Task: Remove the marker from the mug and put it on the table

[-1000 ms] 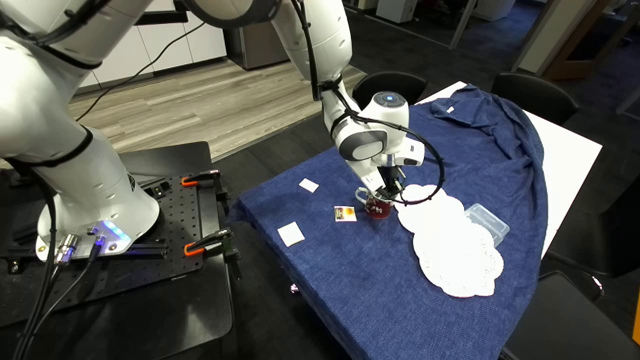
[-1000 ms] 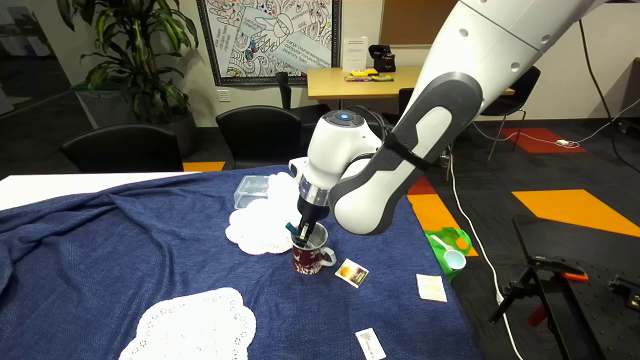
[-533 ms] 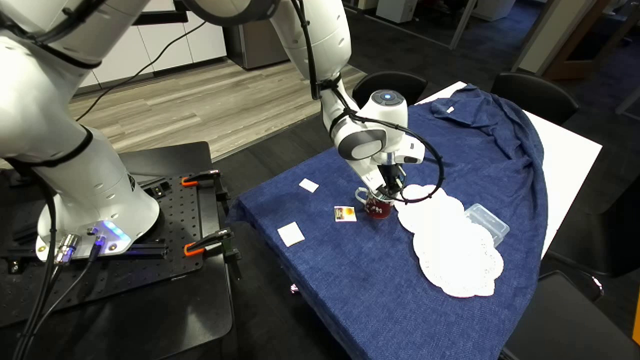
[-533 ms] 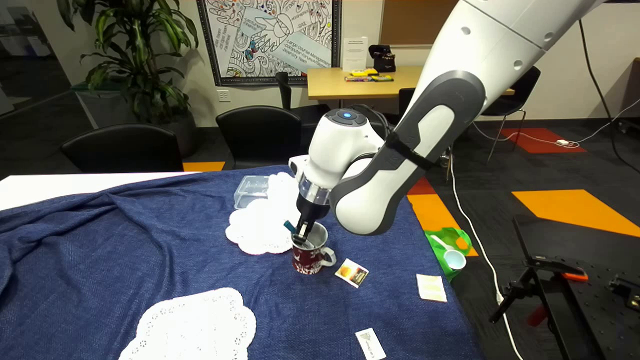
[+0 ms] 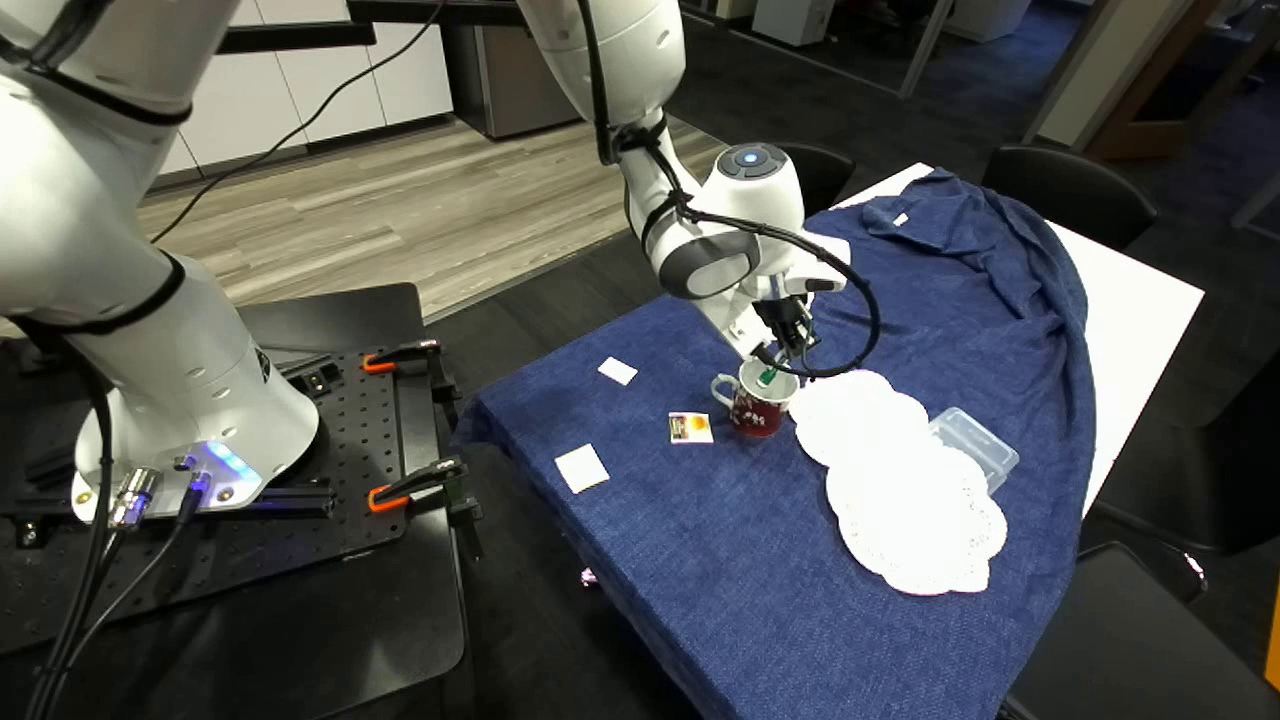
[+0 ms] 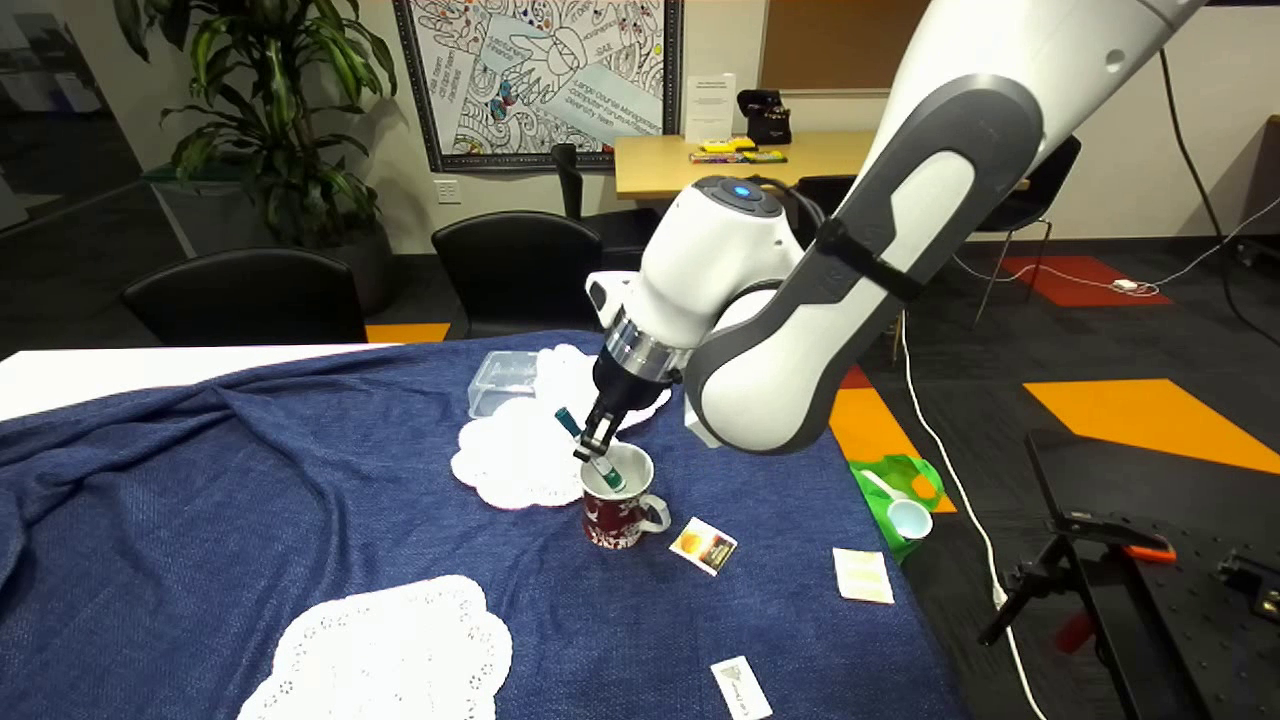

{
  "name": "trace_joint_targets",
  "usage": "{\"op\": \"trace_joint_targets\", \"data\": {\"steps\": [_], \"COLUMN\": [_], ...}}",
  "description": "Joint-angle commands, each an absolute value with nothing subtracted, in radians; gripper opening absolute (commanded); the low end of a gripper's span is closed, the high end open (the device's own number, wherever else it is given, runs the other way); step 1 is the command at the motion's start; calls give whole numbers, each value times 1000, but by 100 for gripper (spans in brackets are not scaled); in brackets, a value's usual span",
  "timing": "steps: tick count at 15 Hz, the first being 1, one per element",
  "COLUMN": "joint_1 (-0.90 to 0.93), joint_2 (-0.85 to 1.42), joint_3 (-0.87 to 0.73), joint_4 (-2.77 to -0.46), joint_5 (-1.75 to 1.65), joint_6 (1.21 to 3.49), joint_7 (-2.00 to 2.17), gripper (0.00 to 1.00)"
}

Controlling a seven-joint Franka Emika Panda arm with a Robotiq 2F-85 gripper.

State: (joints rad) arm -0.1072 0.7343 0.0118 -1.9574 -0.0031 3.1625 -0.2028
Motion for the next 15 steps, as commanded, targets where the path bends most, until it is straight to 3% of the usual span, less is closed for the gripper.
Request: {"op": "trace_joint_targets", "data": {"steps": [1,10,15], "joint_1": [-154,-197,-146], "joint_2": [605,438,409], "joint_3": [69,186,164], "joint_4": [-2079,-2171,-2173], "joint_5": [-24,15,9], "joint_6": [3210,3126,3044], "joint_7": [-178,-182,-154], "gripper": [5,5,5]}}
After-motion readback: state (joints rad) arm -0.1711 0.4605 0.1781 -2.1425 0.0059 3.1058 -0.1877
